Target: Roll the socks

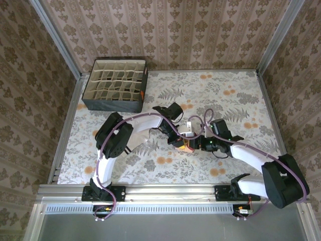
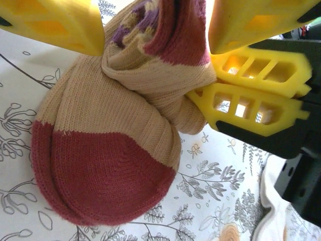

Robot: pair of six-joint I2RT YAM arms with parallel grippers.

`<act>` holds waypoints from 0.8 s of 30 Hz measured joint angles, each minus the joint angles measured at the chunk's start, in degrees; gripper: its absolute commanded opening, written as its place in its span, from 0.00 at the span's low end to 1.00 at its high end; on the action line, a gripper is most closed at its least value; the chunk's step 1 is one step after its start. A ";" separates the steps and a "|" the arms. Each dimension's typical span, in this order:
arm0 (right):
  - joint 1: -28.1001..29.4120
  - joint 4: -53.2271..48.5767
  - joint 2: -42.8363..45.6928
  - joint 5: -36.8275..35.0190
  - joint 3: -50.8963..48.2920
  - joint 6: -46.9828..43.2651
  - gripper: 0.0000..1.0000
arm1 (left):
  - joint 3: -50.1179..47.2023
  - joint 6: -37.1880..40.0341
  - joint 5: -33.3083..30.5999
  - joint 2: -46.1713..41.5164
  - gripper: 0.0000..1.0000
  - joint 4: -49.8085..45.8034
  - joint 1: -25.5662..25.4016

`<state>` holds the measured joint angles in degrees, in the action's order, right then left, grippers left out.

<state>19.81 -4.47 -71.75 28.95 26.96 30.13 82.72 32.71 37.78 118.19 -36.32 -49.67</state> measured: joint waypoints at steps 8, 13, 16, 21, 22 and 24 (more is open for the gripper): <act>0.33 -3.65 -6.78 -1.29 5.42 1.33 0.06 | -4.72 -2.29 1.92 -1.73 0.13 6.51 0.42; 0.26 -6.78 -8.15 -3.39 6.82 2.54 0.01 | -10.84 -3.23 2.21 -4.87 0.20 14.71 0.83; 0.15 -7.56 -8.28 -3.74 6.86 3.19 0.00 | -15.63 -3.19 2.05 -7.72 0.22 20.35 1.14; 0.04 -9.14 -9.29 -4.79 8.11 3.32 0.00 | -27.08 -2.84 0.52 -16.55 0.32 29.92 2.21; -0.13 -9.53 -9.60 -5.14 8.44 3.30 0.00 | -30.27 -2.54 -0.15 -19.21 0.36 32.17 2.54; -0.28 -10.49 -10.10 -5.51 9.11 3.26 0.00 | -35.71 -1.62 -2.08 -23.93 0.41 36.72 2.51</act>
<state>19.53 -14.96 -81.84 23.44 36.07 33.39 47.00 31.09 35.70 94.26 0.40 -47.16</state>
